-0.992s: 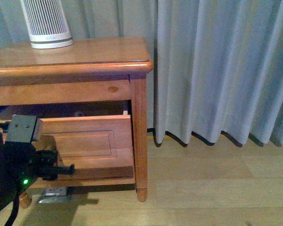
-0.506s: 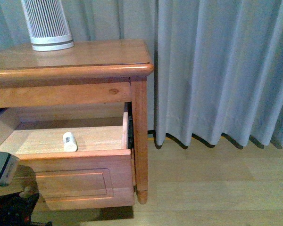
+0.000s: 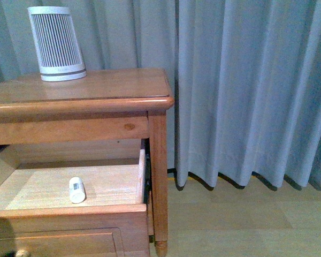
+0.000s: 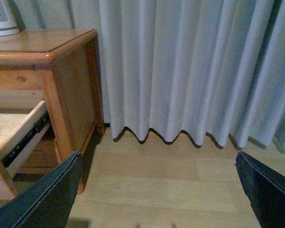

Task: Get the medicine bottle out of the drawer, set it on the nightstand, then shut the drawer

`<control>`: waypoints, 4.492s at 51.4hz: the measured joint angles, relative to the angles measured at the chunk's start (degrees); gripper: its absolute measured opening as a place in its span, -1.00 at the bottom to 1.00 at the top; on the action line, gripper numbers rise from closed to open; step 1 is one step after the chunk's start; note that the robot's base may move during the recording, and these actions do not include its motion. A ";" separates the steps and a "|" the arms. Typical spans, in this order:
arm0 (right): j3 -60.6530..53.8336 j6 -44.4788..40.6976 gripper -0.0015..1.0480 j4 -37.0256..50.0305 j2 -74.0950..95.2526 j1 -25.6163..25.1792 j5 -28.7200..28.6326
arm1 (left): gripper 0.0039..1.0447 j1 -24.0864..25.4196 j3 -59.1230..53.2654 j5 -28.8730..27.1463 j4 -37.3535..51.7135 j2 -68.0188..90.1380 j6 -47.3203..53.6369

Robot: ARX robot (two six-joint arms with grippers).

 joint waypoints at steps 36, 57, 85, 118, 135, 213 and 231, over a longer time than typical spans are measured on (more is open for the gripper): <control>0.00 0.00 0.87 0.00 0.00 0.00 0.00 | 0.79 0.63 0.07 -1.14 -43.89 -69.92 -7.93; 0.00 0.00 0.87 0.00 0.00 0.00 0.00 | -0.68 1.27 -11.06 -7.58 -37.55 -77.33 -9.38; 0.00 0.00 0.87 0.00 0.00 0.00 0.02 | -0.95 1.27 -15.58 -7.58 -36.85 -81.44 -9.62; 0.00 0.00 0.87 0.00 0.00 0.00 0.15 | 0.75 1.27 -15.58 -7.52 -36.85 -81.50 -9.75; 0.02 0.00 0.87 0.00 -0.04 0.00 -0.02 | 0.88 1.25 -15.58 -7.56 -36.87 -81.70 -9.75; 45.53 4.57 0.87 20.02 106.95 10.14 6.49 | 0.88 1.25 -15.58 -7.61 -36.89 -81.72 -9.77; 51.89 5.29 0.84 21.20 116.45 11.19 5.97 | 0.88 1.25 -15.58 -7.61 -36.89 -81.72 -9.77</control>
